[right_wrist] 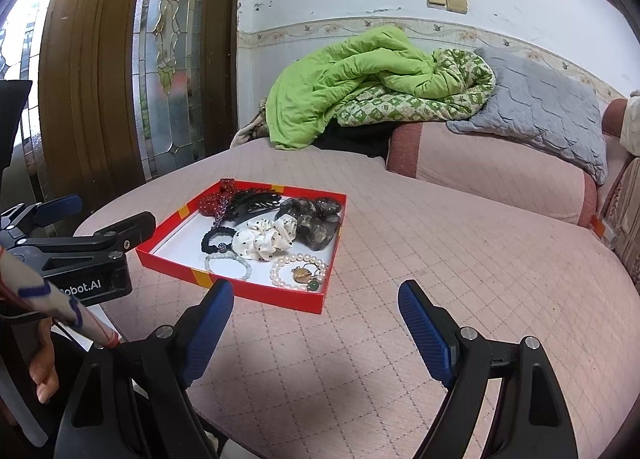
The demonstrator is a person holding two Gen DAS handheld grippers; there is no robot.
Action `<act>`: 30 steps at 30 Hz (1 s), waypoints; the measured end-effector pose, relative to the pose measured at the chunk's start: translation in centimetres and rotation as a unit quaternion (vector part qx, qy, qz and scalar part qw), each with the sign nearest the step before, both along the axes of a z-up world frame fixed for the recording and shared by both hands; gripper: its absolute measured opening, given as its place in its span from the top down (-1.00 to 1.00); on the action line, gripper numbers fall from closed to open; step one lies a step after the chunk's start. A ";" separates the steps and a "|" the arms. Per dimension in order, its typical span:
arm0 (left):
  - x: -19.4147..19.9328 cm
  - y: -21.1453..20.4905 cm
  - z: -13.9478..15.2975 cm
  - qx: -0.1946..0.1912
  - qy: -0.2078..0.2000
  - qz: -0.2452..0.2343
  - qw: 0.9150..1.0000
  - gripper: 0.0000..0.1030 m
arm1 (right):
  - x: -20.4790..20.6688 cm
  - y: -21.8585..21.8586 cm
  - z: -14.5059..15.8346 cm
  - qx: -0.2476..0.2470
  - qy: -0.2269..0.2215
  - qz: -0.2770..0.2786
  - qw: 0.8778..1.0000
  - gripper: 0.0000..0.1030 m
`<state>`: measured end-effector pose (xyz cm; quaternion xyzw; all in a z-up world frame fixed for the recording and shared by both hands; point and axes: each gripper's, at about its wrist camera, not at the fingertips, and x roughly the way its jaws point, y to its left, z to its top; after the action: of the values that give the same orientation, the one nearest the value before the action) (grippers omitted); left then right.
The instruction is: Organize jewelry
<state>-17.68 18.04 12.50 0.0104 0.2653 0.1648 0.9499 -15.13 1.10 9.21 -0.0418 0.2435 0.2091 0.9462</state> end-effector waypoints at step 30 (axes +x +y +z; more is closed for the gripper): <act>-0.3 0.3 0.1 0.029 0.005 0.044 0.999 -1.00 | 0.3 -0.7 -0.1 -0.002 0.003 -0.006 1.000 -0.73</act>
<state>-17.99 18.30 12.64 0.0266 0.2652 0.2140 0.9398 -14.79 0.42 9.10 -0.0414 0.2469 0.2032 0.9466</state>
